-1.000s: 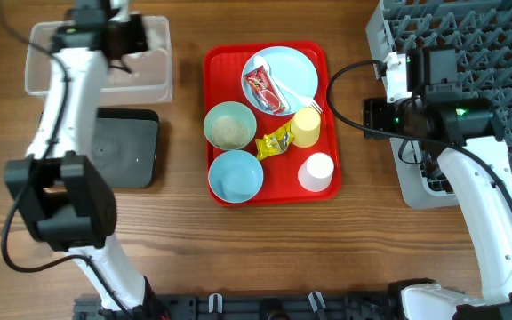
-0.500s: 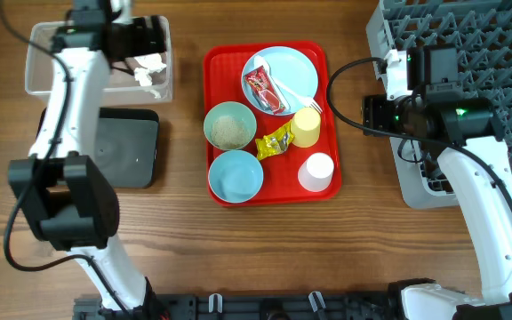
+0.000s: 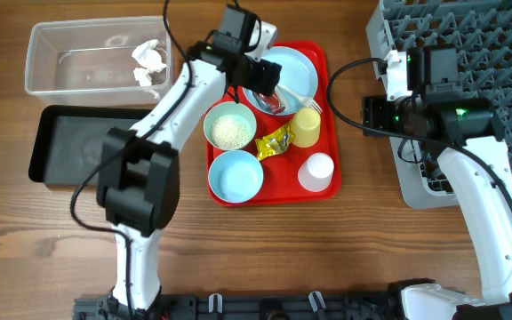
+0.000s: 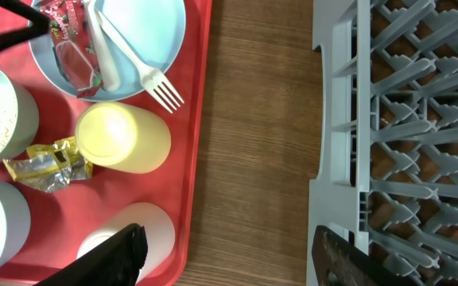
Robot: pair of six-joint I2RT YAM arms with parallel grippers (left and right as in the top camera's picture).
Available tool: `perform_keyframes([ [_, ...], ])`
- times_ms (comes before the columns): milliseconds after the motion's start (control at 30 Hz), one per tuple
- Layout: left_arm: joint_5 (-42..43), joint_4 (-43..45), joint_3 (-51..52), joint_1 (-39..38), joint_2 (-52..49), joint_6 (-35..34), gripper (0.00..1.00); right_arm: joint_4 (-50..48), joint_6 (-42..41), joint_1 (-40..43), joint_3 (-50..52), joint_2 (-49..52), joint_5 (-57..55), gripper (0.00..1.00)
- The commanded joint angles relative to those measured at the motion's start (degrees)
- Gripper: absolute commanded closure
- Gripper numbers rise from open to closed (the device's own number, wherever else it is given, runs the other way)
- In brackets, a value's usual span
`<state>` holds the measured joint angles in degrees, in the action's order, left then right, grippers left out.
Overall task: Sort waste into correct bins and load items into the dishwasher rack
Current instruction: 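Reach the left gripper to the red snack wrapper on the plate and grasp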
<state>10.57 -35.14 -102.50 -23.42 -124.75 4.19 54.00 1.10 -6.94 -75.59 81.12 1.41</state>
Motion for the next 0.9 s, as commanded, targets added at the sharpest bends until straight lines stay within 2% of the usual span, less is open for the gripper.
perform_keyframes([
  [0, -0.7, 1.0, -0.7, 0.0, -3.1, -1.6, 0.19, 0.0, -1.2, 0.2, -0.9, 0.0, 0.1, 0.31],
  [400, -0.6, 3.5, -0.7, -1.2, -9.6, -1.6, 0.2, -0.1, -1.2, 0.2, -0.9, 0.0, 0.1, 0.31],
  [500, -0.6, 3.5, -0.7, -1.4, -9.9, -1.7, 0.31, -0.1, -1.2, 0.2, -0.9, 0.0, 0.1, 0.31],
  [533, -0.6, 3.6, -0.7, -1.5, -9.9, -1.7, 0.4, -0.1, -1.2, 0.2, -0.9, 0.0, 0.1, 0.31],
  [600, -0.6, 3.7, -0.7, -1.5, -9.9, -1.7, 0.53, -0.1, -1.2, 0.2, -0.9, 0.0, 0.1, 0.31],
  [633, -0.6, 3.7, -0.7, -1.5, -9.9, -1.7, 0.64, -0.1, -1.2, 0.2, -0.9, 0.0, 0.1, 0.3],
  [767, -0.6, 3.7, -0.7, -1.5, -9.9, -1.7, 0.96, 0.1, -1.2, 0.2, -0.9, 0.0, 0.1, 0.31],
  [867, -0.5, 3.6, -0.7, -1.5, -8.5, -1.7, 0.96, 0.2, -1.2, 0.2, -0.9, 0.0, 0.1, 0.31],
])
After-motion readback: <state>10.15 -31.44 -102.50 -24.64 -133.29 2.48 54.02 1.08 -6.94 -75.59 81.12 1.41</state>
